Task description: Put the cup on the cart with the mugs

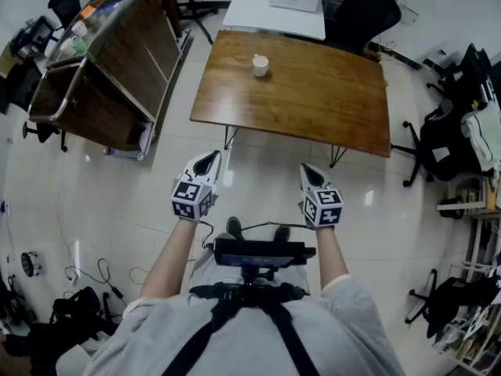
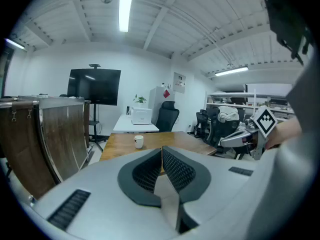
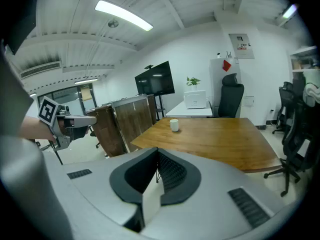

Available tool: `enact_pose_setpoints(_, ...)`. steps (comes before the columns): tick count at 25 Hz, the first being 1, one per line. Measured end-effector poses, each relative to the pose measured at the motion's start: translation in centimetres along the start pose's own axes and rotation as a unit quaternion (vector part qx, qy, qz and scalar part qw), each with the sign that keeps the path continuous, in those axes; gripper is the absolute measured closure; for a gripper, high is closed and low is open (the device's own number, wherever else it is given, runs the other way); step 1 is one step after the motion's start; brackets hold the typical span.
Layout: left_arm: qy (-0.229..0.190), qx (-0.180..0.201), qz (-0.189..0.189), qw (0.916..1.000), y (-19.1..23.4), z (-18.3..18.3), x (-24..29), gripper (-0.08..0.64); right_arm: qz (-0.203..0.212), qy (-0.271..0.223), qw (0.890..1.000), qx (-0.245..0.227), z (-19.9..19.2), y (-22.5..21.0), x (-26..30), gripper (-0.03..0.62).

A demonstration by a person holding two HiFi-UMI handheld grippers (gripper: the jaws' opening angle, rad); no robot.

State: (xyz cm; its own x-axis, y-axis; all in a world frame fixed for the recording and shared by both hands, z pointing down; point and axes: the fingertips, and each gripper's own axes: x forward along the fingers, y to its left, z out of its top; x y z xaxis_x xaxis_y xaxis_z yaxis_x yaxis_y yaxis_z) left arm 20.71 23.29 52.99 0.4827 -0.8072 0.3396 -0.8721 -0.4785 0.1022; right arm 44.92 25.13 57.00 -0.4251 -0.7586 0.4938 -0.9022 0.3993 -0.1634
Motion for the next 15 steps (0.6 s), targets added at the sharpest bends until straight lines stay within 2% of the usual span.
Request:
enact_pose_setpoints(8, -0.019, -0.002, -0.016, 0.9997, 4.3, 2.2, -0.7, 0.548, 0.003, -0.018, 1.0, -0.002, 2.8, 4.0, 3.9, 0.592)
enact_pose_setpoints(15, -0.022, 0.025, -0.033, 0.9989, 6.4, 3.9, -0.2, 0.548, -0.002, -0.028, 1.0, 0.001, 4.7, 5.7, 6.6, 0.592)
